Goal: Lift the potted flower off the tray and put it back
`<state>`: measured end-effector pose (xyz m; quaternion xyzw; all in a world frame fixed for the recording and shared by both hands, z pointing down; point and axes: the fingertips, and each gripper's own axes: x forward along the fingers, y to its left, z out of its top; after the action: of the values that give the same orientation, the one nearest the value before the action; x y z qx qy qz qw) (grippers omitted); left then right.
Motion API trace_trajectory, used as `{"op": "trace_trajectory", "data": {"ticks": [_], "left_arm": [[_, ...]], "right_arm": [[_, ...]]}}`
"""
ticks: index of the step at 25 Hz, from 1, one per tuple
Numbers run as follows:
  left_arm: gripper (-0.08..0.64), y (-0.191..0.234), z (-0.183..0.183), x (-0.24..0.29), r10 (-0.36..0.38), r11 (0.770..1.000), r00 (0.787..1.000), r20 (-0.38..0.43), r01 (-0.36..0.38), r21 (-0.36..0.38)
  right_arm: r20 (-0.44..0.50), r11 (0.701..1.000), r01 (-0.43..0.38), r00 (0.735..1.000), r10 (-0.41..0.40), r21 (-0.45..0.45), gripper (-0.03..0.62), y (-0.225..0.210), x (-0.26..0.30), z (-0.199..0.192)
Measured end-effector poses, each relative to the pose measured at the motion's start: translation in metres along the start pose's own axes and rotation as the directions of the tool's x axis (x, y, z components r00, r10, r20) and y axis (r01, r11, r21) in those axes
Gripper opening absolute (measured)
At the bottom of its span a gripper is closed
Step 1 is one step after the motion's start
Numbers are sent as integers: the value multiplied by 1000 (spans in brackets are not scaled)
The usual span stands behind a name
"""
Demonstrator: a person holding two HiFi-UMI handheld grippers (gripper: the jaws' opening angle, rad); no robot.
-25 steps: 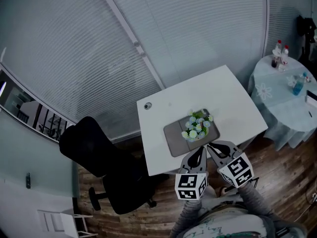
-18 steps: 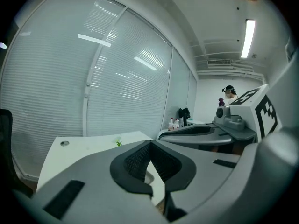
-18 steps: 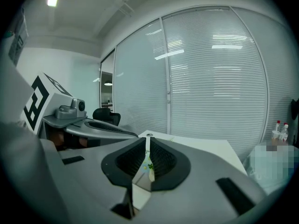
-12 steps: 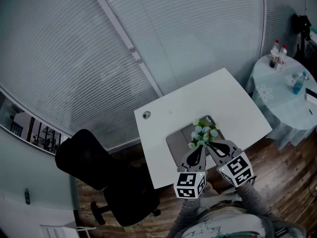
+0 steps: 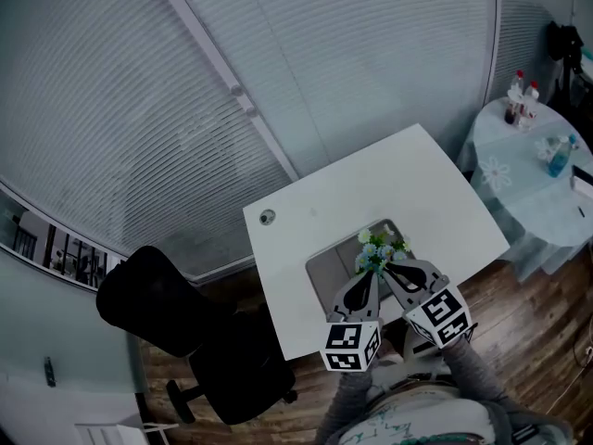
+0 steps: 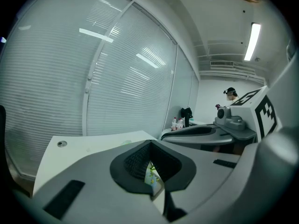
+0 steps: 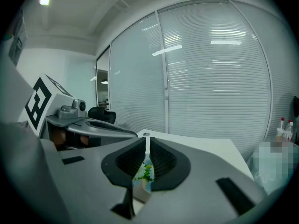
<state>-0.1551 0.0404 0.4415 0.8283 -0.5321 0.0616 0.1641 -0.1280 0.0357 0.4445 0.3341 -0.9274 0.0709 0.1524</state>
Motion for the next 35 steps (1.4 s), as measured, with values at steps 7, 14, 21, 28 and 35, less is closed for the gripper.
{"op": "trace_trajectory", "data": {"ticks": [7,14,21,28,35], "left_arm": [[11,6,29,39,82,997,996,19,-82,-6],[11,12,46,71,160,987,987,25,-160,-11],[11,9,45,86,231,973,973,19,-230,-34],[11,11,41,88,290,956,957,20,-289,-45],[11,30,40,82,279,959,960,7,-279,-42]], "right_arm": [[9,994,-103,995,104,-23,40,-37,21,23],[12,979,-197,980,198,-50,40,-68,37,35],[-2,963,-260,965,261,-69,40,-90,36,31],[-11,952,-295,956,295,-80,40,-105,35,23],[-27,967,-247,969,245,-58,40,-116,43,18]]}}
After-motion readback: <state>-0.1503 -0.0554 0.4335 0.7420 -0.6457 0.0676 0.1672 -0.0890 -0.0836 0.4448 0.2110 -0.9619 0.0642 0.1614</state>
